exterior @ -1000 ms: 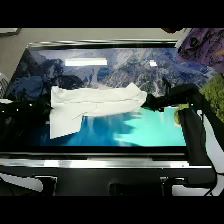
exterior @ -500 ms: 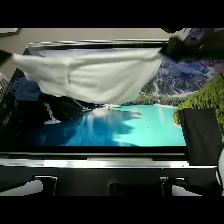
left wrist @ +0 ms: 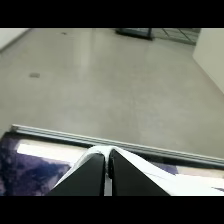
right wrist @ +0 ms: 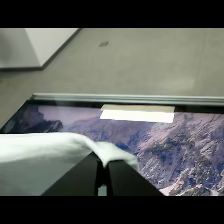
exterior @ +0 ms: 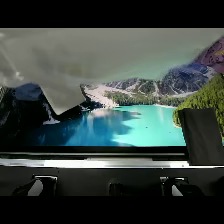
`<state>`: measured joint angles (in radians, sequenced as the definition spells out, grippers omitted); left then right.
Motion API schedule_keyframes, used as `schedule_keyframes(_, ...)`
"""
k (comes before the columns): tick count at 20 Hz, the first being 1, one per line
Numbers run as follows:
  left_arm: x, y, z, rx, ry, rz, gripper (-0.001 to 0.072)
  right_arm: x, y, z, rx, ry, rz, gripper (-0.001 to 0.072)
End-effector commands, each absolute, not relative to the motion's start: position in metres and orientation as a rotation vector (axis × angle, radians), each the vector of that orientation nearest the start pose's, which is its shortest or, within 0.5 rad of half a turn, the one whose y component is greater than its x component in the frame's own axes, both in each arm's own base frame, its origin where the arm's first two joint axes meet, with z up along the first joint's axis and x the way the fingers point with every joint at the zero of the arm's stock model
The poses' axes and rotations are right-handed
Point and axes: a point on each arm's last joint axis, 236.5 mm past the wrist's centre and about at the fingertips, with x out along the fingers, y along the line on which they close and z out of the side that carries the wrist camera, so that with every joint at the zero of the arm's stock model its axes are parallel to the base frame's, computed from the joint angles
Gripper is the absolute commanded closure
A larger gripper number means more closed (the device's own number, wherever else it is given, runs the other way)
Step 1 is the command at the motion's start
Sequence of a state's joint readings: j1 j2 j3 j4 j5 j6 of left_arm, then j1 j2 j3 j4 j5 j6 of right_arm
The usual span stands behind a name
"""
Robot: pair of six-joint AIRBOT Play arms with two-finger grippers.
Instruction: Fold the clothes and pants, and hang the long-sleeved shirts on hangers.
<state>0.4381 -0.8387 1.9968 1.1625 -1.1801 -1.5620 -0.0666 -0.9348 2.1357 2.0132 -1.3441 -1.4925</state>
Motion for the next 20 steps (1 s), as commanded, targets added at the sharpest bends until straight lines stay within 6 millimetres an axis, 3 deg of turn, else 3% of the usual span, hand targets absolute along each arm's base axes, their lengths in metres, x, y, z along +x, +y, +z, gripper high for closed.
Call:
schedule_keyframes(1,0.21,0.036,0.531,-0.133,-0.058,0.194,0.0692,0.218,0.05,0.526,0.237,0.061,0.205,0.0681)
schedule_keyframes(3,0.226,0.037,0.516,-0.172,-0.009,0.172,0.0692,0.237,0.046,0.51,0.258,0.121,0.184,0.0681)
schedule_keyframes(5,0.264,0.037,0.475,-0.218,0.129,0.111,0.0692,0.276,0.044,0.47,0.308,0.269,0.165,0.0681)
schedule_keyframes(8,0.331,0.038,0.378,-0.286,0.417,0.008,0.0692,0.351,0.044,0.372,0.364,0.576,0.141,0.068)
schedule_keyframes(11,0.408,0.029,0.257,-0.304,0.68,-0.081,0.0692,0.425,0.039,0.261,0.354,0.846,0.116,0.068)
schedule_keyframes(15,0.509,0.02,0.108,-0.364,0.862,-0.09,0.0692,0.505,0.029,0.131,0.35,1.034,0.081,0.068)
schedule_keyframes(17,0.552,0.019,0.052,-0.377,0.877,-0.072,0.0692,0.541,0.024,0.084,0.365,1.033,0.061,0.068)
schedule_keyframes(20,0.602,0.012,0.007,-0.37,0.863,-0.072,0.0692,0.583,0.018,0.039,0.397,0.976,0.032,0.0681)
